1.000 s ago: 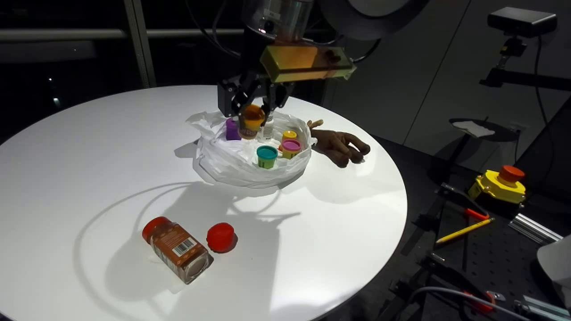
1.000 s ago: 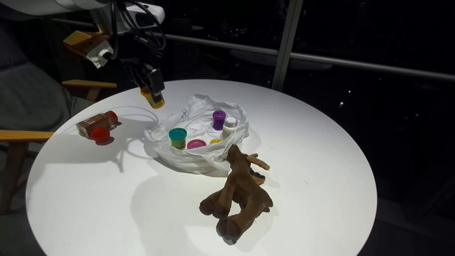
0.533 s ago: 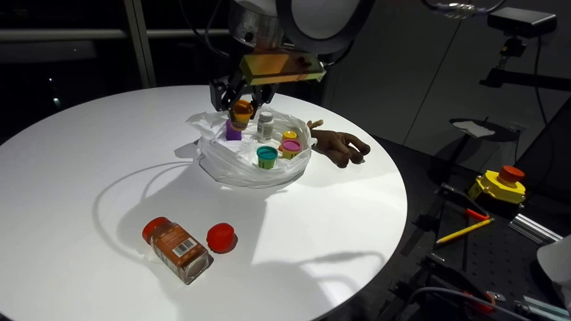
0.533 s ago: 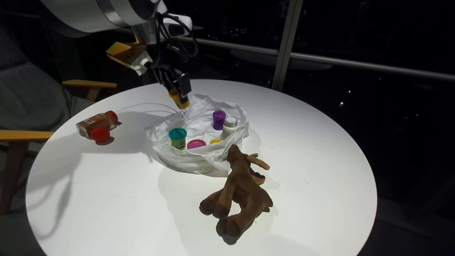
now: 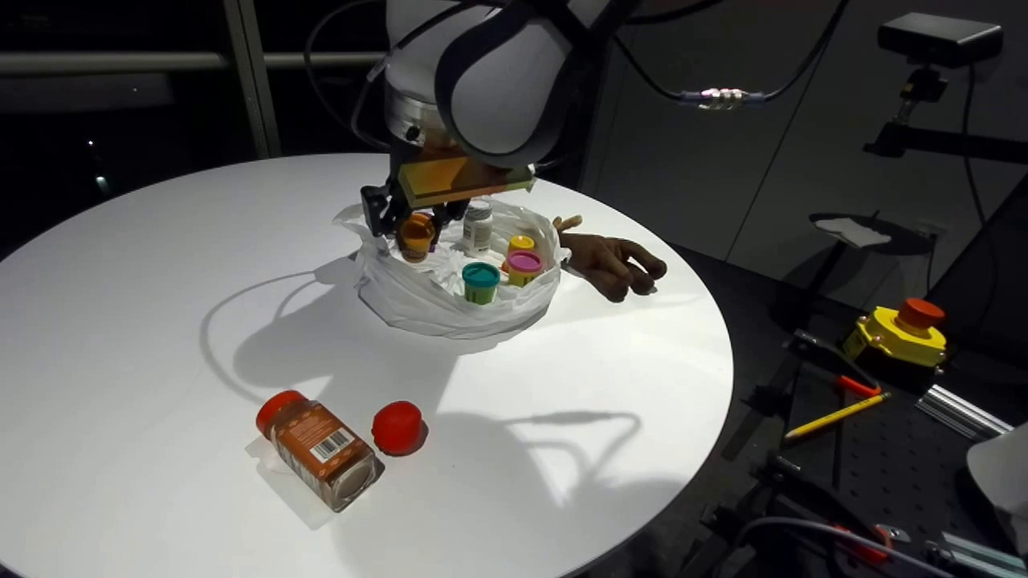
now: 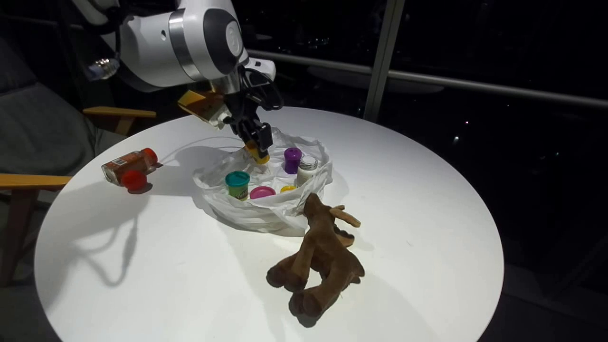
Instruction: Put all the objects on the table into the plastic bag
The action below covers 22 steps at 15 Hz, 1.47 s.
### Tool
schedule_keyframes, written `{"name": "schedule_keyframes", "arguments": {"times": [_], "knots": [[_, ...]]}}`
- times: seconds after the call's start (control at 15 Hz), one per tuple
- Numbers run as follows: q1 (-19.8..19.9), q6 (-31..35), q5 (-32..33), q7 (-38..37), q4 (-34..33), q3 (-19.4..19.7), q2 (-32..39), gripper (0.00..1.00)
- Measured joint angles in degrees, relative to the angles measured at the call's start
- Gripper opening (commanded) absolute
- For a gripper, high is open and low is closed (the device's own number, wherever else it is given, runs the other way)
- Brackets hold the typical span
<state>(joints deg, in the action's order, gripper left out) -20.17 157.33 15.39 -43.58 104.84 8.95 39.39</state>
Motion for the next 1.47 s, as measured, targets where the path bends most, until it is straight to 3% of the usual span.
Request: {"name": "schedule_keyframes", "arguments": {"times": [0.07, 0.13, 0.2, 0.47, 0.8, 1.07, 1.47], "knots": [[0.17, -0.02, -0.8, 0.36, -1.15, -0.06, 0.99, 0.26], [0.34, -0.05, -1.61, 0.77, -2.15, -0.1, 1.87, 0.69], [0.44, -0.1, -2.45, 1.19, -3.02, -0.11, 2.59, 0.7], [0.47, -0.43, -3.43, 1.79, -4.76, 0.11, 3.51, 1.0], [-0.7, -0.2, -3.41, 1.79, -3.52, 0.41, 0.42, 1.0], [-3.73, -3.87, -2.67, 2.62, 2.76, -0.19, -6.84, 1.0], [-7.2, -13.44, -1.89, 4.24, 8.2, -8.24, -13.25, 1.0]]}}
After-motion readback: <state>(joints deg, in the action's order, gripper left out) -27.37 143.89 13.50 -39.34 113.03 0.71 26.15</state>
